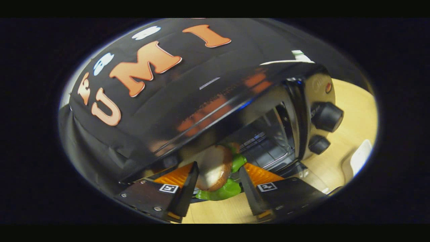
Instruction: Open the toaster oven, put the food inside, and close the toaster oven door.
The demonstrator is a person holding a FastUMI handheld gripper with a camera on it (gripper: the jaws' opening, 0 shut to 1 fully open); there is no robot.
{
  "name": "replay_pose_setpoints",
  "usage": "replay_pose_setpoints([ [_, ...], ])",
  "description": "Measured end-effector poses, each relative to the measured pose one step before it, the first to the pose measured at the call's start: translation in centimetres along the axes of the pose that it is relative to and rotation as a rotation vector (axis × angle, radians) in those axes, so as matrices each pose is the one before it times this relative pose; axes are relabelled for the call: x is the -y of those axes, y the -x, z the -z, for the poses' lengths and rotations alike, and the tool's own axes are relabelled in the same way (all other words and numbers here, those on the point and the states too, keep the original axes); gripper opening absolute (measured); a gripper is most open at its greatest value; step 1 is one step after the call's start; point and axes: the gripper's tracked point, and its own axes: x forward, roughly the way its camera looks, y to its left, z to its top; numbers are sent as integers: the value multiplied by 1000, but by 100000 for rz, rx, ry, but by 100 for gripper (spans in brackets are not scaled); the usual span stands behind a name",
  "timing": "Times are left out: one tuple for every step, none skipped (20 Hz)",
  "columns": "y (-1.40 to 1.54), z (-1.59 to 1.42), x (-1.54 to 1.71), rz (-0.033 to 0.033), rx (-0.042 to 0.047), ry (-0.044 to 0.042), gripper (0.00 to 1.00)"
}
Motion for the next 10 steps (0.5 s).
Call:
replay_pose_setpoints([
  [538, -106, 381, 2116, -65, 3543, 77],
  [326, 22, 428, 2103, -733, 3769, 80],
  [568, 23, 262, 702, -818, 2194, 84],
  [503, 332, 101, -425, -2067, 1065, 85],
  [636, 516, 226, -354, -2232, 1314, 88],
  [650, 391, 308, -178, -2082, 2001, 90],
  [787, 99, 164, -786, -734, 2160, 91],
  [780, 130, 166, -993, -361, 2613, 92],
  [636, 2, 202, -874, -297, 2647, 92],
  [616, 314, 162, -402, -1210, 1874, 92],
])
